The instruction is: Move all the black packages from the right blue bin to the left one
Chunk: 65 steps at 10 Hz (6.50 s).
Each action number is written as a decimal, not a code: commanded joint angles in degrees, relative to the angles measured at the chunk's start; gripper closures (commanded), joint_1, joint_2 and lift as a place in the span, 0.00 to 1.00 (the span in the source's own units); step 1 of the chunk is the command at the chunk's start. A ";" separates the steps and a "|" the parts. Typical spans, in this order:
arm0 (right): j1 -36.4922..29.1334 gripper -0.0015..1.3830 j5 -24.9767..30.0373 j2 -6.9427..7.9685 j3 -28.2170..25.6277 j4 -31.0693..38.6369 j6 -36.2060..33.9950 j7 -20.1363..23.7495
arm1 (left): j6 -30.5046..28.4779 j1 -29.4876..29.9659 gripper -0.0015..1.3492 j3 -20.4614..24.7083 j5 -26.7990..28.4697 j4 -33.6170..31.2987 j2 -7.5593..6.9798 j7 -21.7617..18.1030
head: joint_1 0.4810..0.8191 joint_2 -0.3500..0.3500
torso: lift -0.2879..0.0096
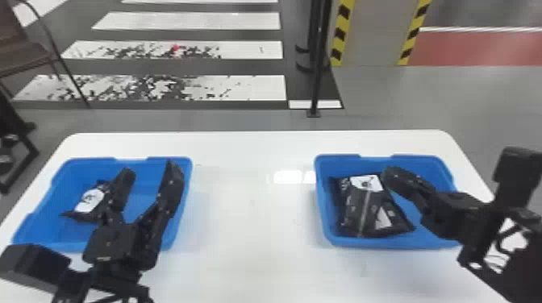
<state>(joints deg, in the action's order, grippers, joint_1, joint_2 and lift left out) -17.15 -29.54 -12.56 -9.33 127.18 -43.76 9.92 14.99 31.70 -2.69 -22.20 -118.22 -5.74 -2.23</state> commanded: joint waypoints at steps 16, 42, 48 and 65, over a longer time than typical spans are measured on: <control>6.46 0.10 3.03 1.66 12.99 -11.66 -4.89 -14.05 | -0.92 0.36 0.26 0.97 -0.31 0.02 -0.15 -0.50 | 0.63 0.60 | 0.45; 18.42 0.84 -30.45 -4.58 24.87 -22.49 1.58 21.19 | -7.11 -3.01 0.30 -9.31 -27.96 -4.33 -2.34 -5.15 | 0.63 0.78 | 0.45; 20.81 0.84 -32.50 -4.67 28.76 -23.61 3.54 20.93 | -15.12 -3.15 0.83 -7.03 -24.19 -5.74 -2.08 -5.86 | 0.63 0.83 | 0.45; 2.52 0.12 11.49 -0.36 -0.83 -0.41 1.01 9.24 | 7.66 -11.17 0.16 9.20 4.38 18.73 -0.41 2.14 | 0.63 0.83 | 0.45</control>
<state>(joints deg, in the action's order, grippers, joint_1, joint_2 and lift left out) -12.90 -20.48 -13.18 -8.25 124.38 -40.84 19.27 22.21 19.57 6.98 -17.55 -98.26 -6.15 -0.03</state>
